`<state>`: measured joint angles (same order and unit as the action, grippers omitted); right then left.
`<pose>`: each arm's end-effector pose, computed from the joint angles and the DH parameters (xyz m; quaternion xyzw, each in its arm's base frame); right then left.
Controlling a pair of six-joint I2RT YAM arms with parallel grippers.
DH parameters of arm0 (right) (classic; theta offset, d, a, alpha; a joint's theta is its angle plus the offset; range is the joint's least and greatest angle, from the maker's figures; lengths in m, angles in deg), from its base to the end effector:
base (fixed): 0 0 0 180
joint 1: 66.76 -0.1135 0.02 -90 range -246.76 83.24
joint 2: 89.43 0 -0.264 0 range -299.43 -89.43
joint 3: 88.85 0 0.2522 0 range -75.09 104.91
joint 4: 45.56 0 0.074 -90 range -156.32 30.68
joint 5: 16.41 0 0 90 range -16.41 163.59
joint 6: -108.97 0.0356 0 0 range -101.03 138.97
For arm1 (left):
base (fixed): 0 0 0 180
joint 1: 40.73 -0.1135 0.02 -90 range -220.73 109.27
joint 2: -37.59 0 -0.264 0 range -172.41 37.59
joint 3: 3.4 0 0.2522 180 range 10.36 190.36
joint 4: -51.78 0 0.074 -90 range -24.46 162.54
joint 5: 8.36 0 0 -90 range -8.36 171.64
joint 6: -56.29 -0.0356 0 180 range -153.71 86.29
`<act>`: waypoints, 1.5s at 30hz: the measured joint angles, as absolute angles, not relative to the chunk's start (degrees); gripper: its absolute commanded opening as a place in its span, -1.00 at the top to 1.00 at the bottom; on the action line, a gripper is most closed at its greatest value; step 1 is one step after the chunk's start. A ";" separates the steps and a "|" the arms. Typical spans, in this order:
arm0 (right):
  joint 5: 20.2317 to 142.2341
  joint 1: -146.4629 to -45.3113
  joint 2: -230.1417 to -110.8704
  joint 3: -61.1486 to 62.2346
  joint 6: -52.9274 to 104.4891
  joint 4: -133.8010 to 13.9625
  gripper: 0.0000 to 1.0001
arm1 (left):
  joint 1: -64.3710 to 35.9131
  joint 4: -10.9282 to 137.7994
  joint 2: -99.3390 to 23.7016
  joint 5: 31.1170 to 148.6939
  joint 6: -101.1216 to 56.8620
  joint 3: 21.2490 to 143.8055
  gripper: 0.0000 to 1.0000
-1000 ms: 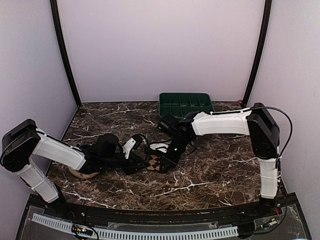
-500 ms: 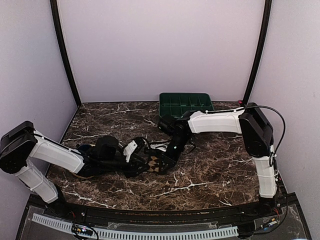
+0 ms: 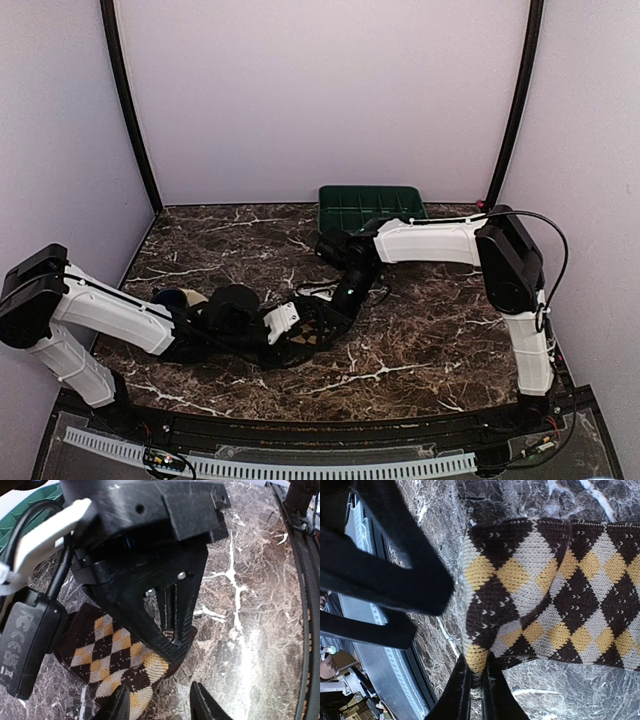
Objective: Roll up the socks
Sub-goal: Roll the sock at the center of the board.
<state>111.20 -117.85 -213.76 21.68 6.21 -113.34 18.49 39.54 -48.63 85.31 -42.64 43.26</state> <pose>0.2524 0.3473 0.1703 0.5193 -0.7888 -0.3265 0.0399 0.1487 -0.2540 0.1660 0.4921 0.6978 -0.2456 0.4590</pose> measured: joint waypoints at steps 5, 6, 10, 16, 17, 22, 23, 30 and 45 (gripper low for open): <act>111.57 -117.85 -213.96 21.77 5.91 -114.06 0.87 | 19.96 42.03 -51.29 80.02 -46.77 45.60 0.11; 111.57 -117.85 -214.06 21.77 5.91 -114.26 0.87 | 20.11 42.53 -51.91 79.27 -47.51 46.15 0.11; 111.61 -117.85 -214.22 21.77 5.75 -114.79 0.86 | 20.66 44.81 -53.89 76.41 -50.22 48.23 0.11; 111.74 -117.85 -214.30 21.77 5.62 -114.94 0.87 | 20.94 47.15 -55.91 74.62 -53.09 50.13 0.12; 111.77 -117.81 -214.37 21.77 5.56 -114.98 0.87 | 20.94 47.37 -56.08 74.53 -53.46 50.26 0.13; 112.01 -117.65 -214.61 21.77 5.47 -115.11 0.87 | 20.96 49.11 -56.61 74.31 -54.48 50.98 0.22; 112.05 -117.65 -214.61 21.77 5.47 -115.11 0.87 | 20.96 49.44 -56.71 74.27 -54.59 51.18 0.25; 112.09 -117.63 -214.61 21.77 4.92 -115.40 0.87 | 21.09 51.58 -56.91 74.31 -55.21 52.40 0.49; 111.24 -117.30 -214.63 21.77 4.44 -116.43 0.86 | 21.31 56.87 -57.35 74.95 -54.42 55.18 0.87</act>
